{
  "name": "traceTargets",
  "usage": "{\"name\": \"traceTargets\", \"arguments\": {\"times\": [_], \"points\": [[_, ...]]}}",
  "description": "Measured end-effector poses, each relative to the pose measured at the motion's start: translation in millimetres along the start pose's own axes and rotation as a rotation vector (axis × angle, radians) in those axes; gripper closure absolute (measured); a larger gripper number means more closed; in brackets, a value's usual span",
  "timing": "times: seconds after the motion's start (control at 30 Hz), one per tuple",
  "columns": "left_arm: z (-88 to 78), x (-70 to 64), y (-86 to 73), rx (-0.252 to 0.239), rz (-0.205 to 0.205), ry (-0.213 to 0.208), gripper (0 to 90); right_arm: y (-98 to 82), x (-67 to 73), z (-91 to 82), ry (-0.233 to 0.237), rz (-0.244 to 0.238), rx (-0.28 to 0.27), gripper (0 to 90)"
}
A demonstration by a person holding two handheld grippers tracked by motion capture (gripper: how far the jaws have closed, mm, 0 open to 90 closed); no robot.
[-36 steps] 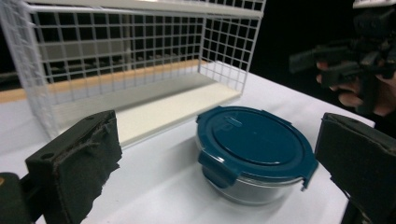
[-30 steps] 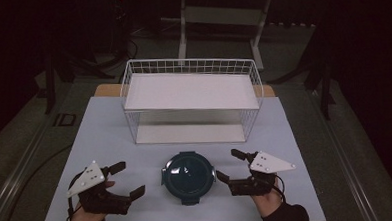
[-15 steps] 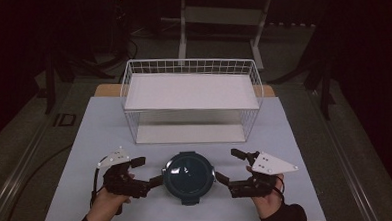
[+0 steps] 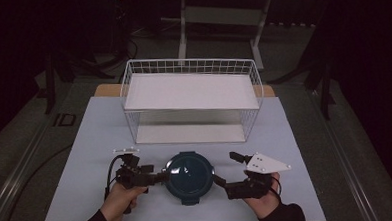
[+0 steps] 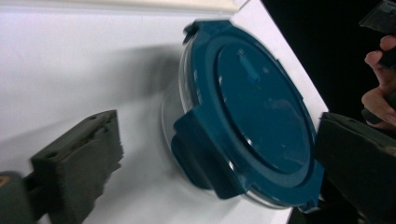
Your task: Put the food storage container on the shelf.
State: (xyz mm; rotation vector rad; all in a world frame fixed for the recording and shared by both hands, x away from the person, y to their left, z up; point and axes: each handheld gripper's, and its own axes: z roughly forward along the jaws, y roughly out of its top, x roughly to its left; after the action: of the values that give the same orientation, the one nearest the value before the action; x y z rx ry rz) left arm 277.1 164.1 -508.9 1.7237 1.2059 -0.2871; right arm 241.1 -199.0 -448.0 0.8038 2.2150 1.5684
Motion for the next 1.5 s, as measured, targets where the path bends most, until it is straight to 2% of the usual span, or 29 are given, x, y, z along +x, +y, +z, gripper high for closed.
{"name": "traceTargets", "arguments": {"times": [0.1,0.13,0.2,0.33,0.5,0.53,0.67,0.73,0.9,1.0,1.17,1.33,1.5], "points": [[0.8,2.4,-0.7,0.03,-0.052,-0.026,11.8,-0.3,-0.6,0.8,0.004,0.004,0.006,9.9],[1.6,2.7,-0.6,0.041,-0.072,-0.021,15.1,-0.4,-0.7,1.2,0.01,0.007,0.009,10.5],[2.2,4.7,-0.7,0.05,-0.099,-0.046,19.4,-0.8,-0.9,2.2,0.012,0.008,0.017,10.7],[3.2,8.2,-0.6,0.07,-0.161,-0.038,34.2,-1.7,-1.2,3.4,0.023,0.018,0.027,10.7],[4.6,10.2,-1.8,0.094,-0.184,-0.038,47.0,-2.6,-1.9,3.2,0.022,0.026,0.031,10.8],[5.2,12.4,-1.9,0.1,-0.206,-0.058,47.0,-2.7,-2.4,3.2,0.021,0.027,0.031,10.8],[7.2,14.5,-0.1,0.127,-0.239,-0.072,49.4,-2.5,-3.2,3.6,0.025,0.035,0.038,10.9],[8.9,16.7,0.9,0.144,-0.263,-0.094,49.7,-3.0,-3.6,3.8,0.027,0.04,0.042,10.9],[9.0,18.2,1.6,0.15,-0.25,-0.105,50.6,-4.1,-6.7,4.1,0.036,0.069,0.05,13.9],[8.3,15.9,1.4,0.148,-0.236,-0.1,50.9,-6.4,-10.0,6.5,0.049,0.11,0.07,14.1],[3.3,7.6,-0.8,0.143,-0.17,-0.094,53.1,-14.9,-18.6,14.4,0.085,0.229,0.129,16.1],[-0.8,-0.9,-4.3,0.132,-0.111,-0.082,54.9,-25.3,-30.6,21.4,0.146,0.384,0.183,24.5],[-3.8,-5.9,-8.8,0.118,-0.067,-0.077,55.5,-34.8,-35.6,27.6,0.21,0.481,0.239,33.2]]}}
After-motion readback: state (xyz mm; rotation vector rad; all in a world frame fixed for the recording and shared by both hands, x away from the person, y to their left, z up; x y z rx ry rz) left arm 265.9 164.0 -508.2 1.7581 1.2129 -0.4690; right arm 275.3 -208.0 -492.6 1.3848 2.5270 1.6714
